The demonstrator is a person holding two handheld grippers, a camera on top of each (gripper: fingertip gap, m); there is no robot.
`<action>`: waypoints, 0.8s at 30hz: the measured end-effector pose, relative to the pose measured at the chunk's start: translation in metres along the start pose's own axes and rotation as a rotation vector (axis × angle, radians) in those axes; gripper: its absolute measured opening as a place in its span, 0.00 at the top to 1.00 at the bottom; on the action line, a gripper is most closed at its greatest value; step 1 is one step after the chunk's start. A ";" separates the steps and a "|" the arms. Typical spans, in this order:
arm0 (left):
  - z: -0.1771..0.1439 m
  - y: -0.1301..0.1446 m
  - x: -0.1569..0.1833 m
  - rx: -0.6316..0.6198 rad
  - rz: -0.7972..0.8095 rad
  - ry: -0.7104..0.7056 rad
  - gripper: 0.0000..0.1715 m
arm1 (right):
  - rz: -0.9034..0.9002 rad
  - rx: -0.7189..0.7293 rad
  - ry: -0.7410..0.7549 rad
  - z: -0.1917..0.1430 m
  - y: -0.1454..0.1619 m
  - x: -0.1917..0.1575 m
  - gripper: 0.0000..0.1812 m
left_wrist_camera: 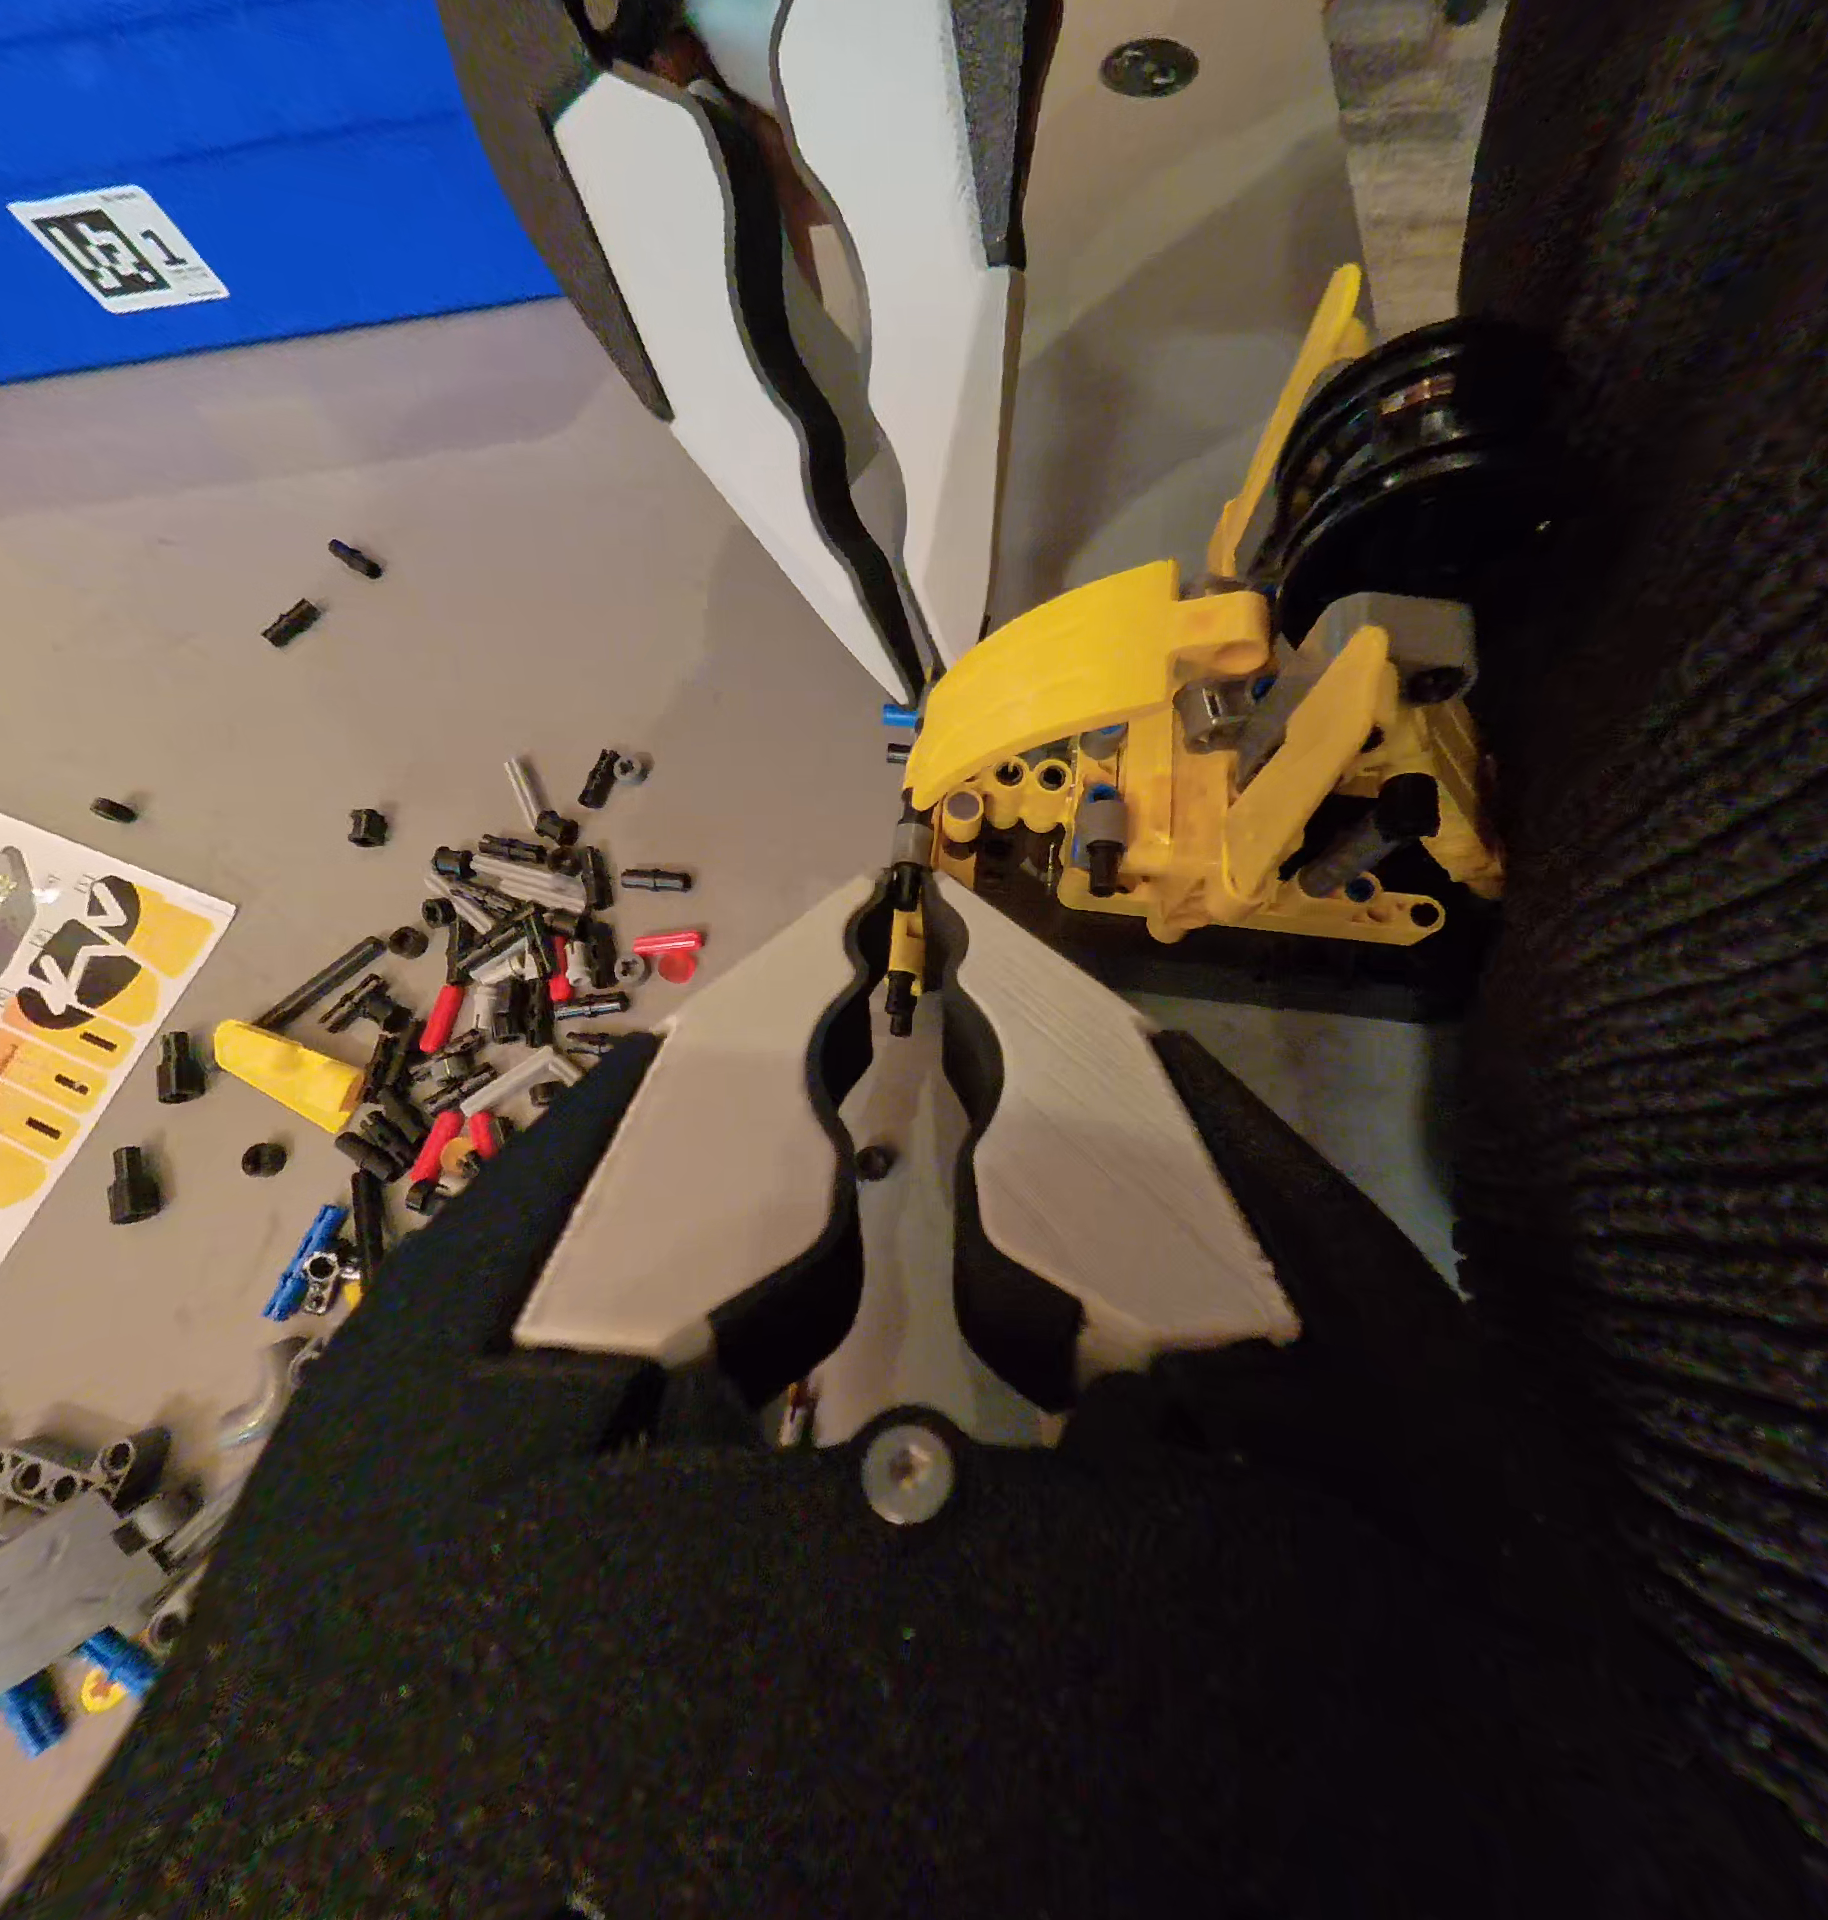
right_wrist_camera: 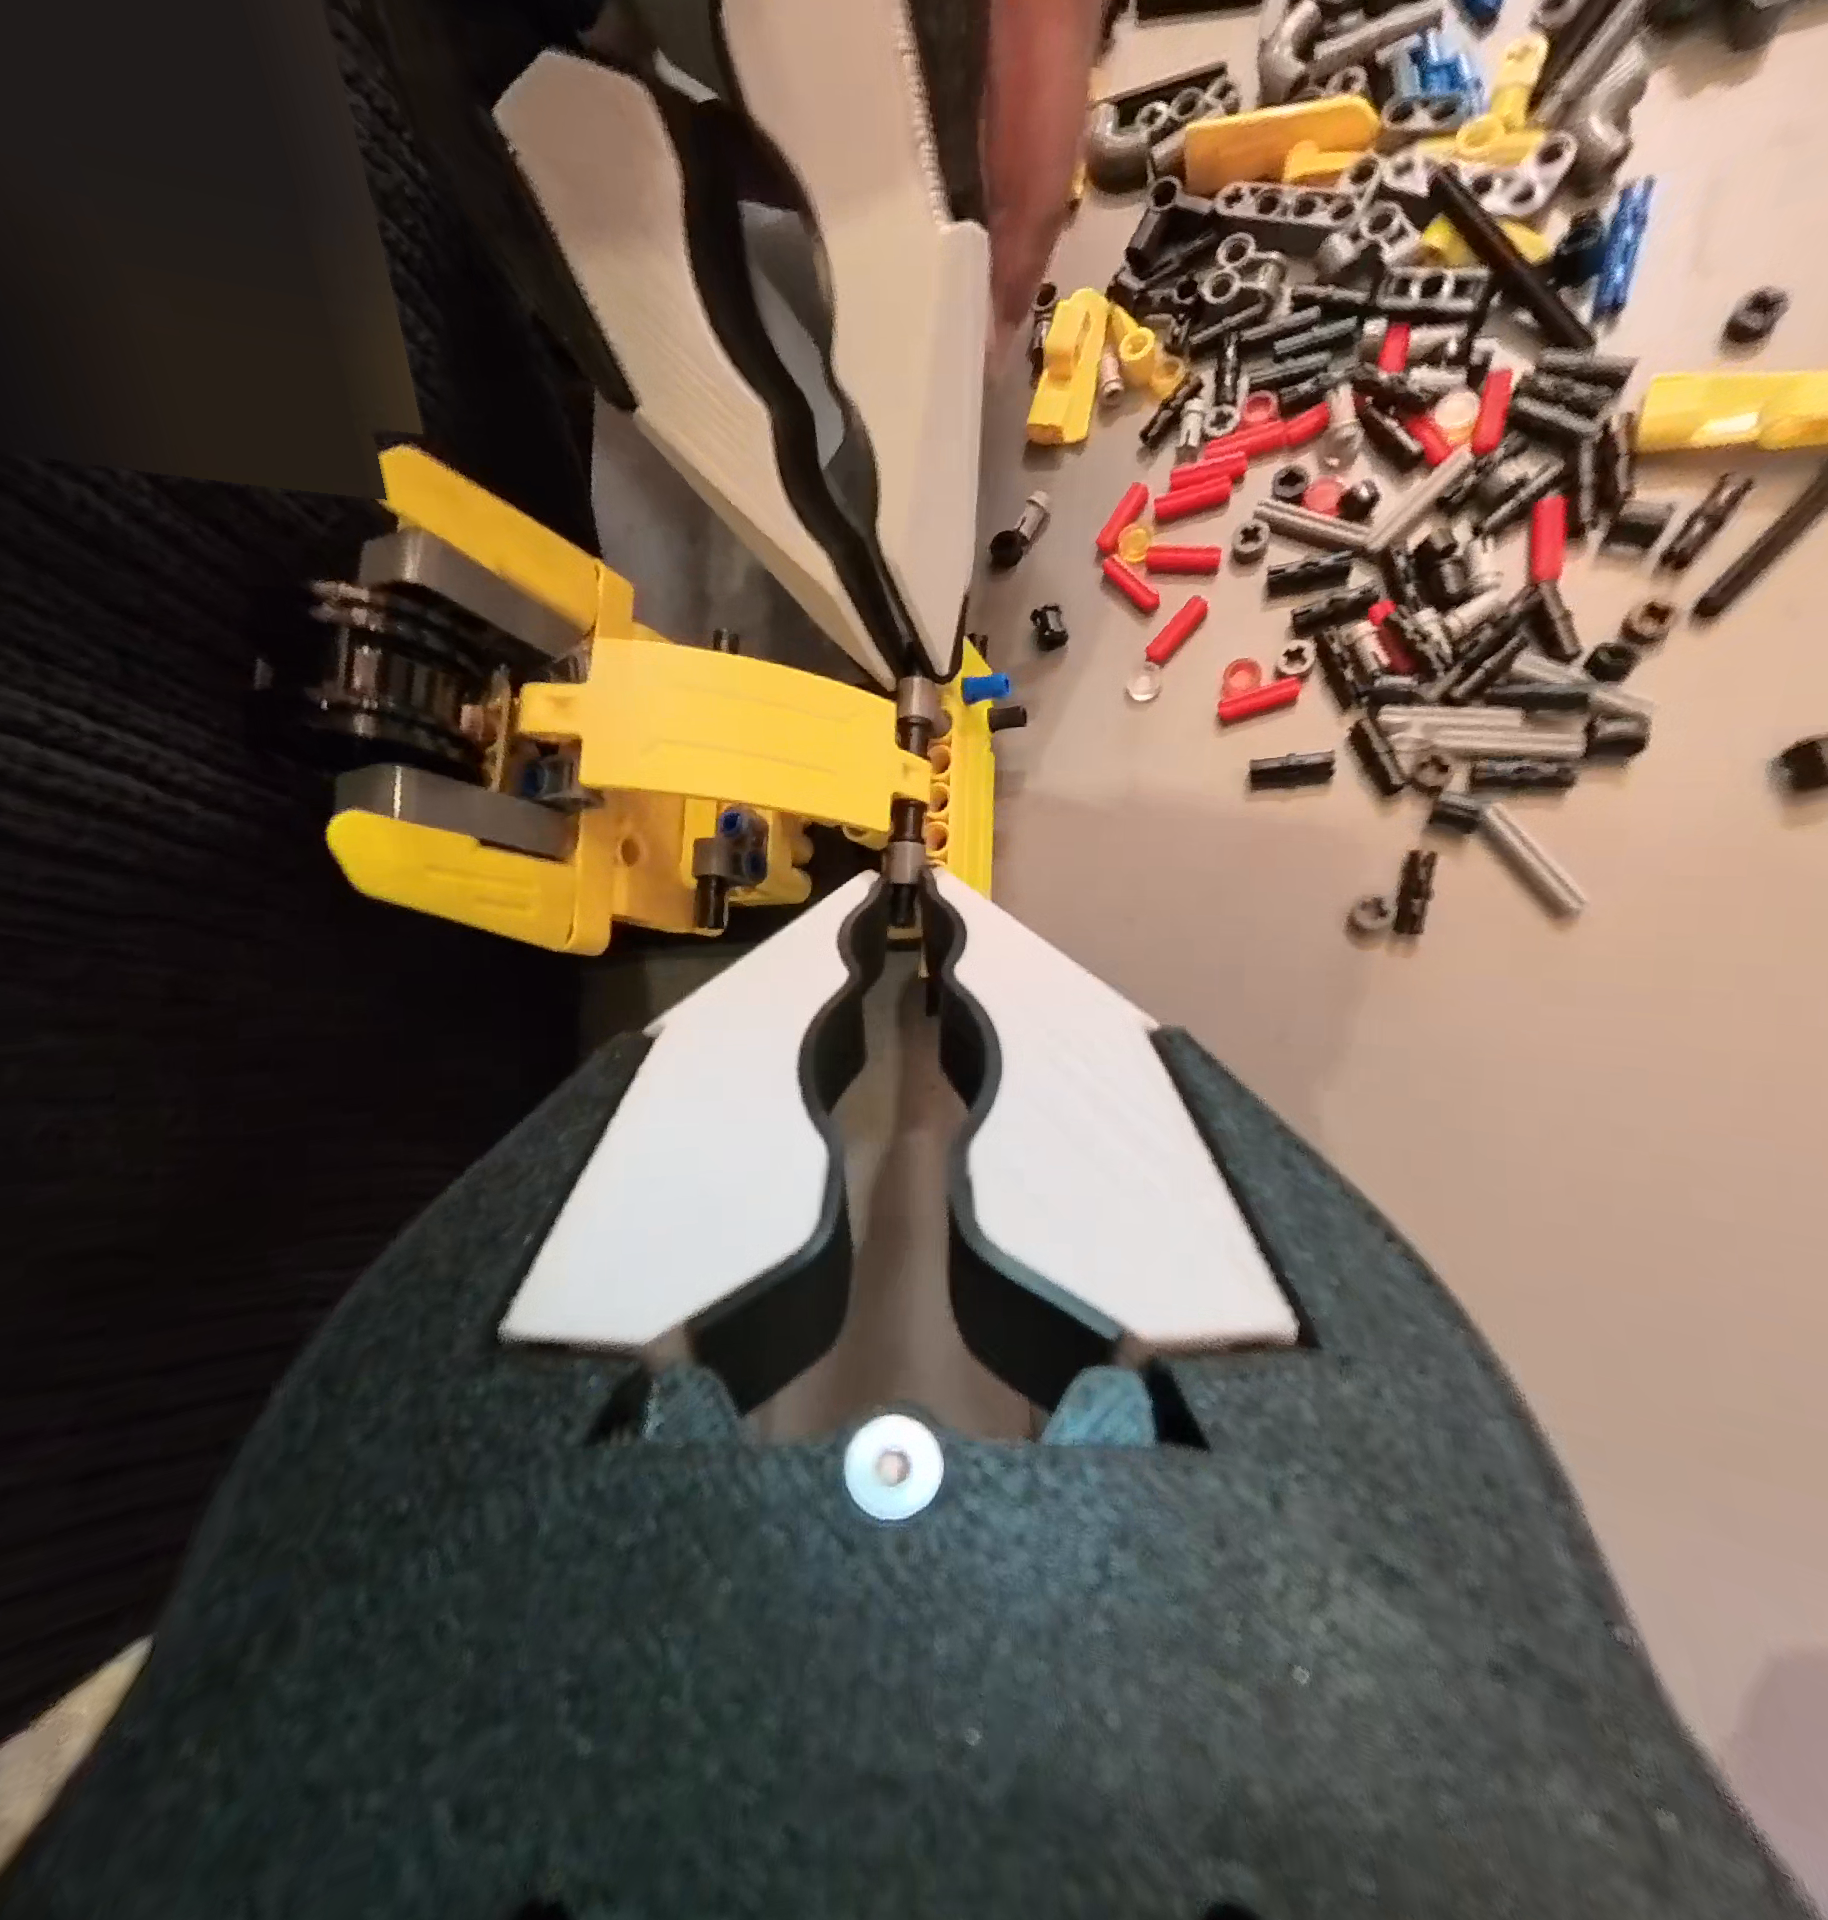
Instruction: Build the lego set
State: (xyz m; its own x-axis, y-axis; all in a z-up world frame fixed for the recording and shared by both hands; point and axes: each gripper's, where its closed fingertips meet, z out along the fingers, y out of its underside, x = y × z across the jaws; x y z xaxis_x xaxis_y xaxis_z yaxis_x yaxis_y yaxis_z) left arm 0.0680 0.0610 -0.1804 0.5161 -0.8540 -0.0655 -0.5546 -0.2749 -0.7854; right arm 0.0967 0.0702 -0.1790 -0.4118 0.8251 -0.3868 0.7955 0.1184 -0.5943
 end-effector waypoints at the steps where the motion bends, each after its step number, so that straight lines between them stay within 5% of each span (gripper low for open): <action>1: 0.000 0.000 0.000 0.002 -0.007 0.003 0.98 | -0.022 0.000 0.004 0.001 0.000 0.000 0.96; 14: 0.000 0.002 -0.004 -0.014 0.008 -0.005 0.98 | -0.329 0.032 0.271 0.001 -0.001 0.014 0.97; 24: 0.000 0.003 -0.003 -0.025 0.018 -0.004 0.98 | -0.411 0.037 0.319 -0.003 -0.004 0.012 0.94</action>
State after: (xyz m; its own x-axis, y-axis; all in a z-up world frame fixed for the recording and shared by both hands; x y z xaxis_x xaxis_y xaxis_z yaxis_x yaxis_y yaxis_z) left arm 0.0646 0.0625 -0.1824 0.5083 -0.8573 -0.0815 -0.5796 -0.2706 -0.7687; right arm 0.0894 0.0814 -0.1792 -0.5260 0.8427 0.1146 0.5780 0.4531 -0.6787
